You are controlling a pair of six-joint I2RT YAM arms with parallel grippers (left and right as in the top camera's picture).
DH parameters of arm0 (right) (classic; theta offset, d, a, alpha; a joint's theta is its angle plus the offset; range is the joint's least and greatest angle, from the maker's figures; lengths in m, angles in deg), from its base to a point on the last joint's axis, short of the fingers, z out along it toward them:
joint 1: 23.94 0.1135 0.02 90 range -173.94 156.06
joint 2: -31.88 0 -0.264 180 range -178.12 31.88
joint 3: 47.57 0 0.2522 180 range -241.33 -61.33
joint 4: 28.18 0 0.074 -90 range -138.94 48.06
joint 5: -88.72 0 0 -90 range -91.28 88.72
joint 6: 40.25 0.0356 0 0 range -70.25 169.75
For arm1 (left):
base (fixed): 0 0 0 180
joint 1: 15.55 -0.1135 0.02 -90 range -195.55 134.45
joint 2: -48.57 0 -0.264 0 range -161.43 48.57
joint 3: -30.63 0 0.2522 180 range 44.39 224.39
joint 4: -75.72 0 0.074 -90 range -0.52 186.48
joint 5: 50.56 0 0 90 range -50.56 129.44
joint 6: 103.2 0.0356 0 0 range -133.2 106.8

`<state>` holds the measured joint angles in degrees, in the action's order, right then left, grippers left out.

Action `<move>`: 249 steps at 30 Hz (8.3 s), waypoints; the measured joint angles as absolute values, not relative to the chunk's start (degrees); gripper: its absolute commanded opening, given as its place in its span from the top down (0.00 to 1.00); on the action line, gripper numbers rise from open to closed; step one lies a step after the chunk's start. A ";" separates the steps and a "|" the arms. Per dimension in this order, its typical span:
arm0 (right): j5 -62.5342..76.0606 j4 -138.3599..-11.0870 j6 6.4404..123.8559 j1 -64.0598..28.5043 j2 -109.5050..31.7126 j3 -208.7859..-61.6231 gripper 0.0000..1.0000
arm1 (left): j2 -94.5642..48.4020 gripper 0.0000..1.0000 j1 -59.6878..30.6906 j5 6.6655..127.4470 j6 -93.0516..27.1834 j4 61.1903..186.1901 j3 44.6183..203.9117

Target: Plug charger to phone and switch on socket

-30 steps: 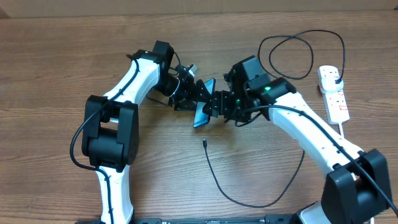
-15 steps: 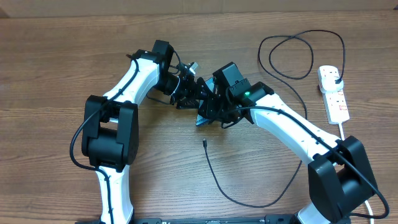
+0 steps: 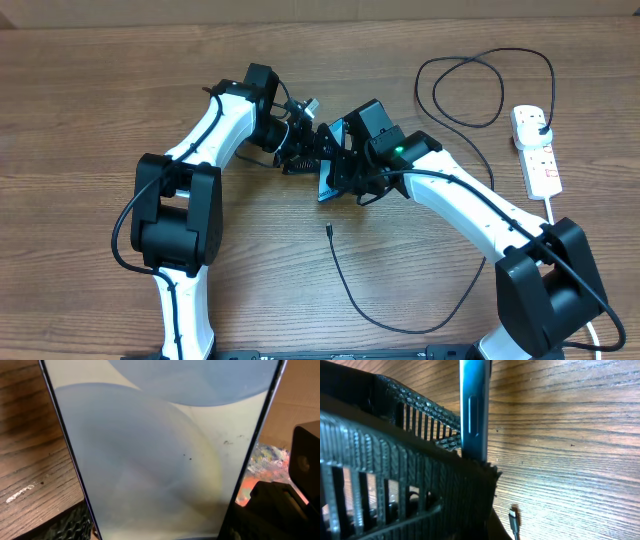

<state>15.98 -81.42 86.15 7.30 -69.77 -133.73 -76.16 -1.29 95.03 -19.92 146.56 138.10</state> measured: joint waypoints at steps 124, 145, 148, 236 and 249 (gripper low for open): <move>21.29 -106.58 67.64 -1.48 -63.06 -133.84 0.07 | -53.21 0.96 -7.27 77.46 -29.69 148.05 130.65; 1.27 -101.12 81.02 21.60 -63.17 -133.51 0.55 | -53.19 0.96 -7.27 73.81 -33.25 124.66 112.88; 0.85 -101.05 81.13 22.78 -64.59 -133.51 0.54 | -53.19 0.96 -7.27 73.37 -33.64 123.57 112.88; -4.24 -85.31 84.23 15.46 -73.99 -123.46 0.89 | -55.11 0.96 -15.06 85.70 -27.55 123.68 112.86; -4.09 -84.57 84.10 15.46 -74.03 -123.46 0.96 | -55.11 0.96 -15.06 85.70 -26.17 122.87 112.86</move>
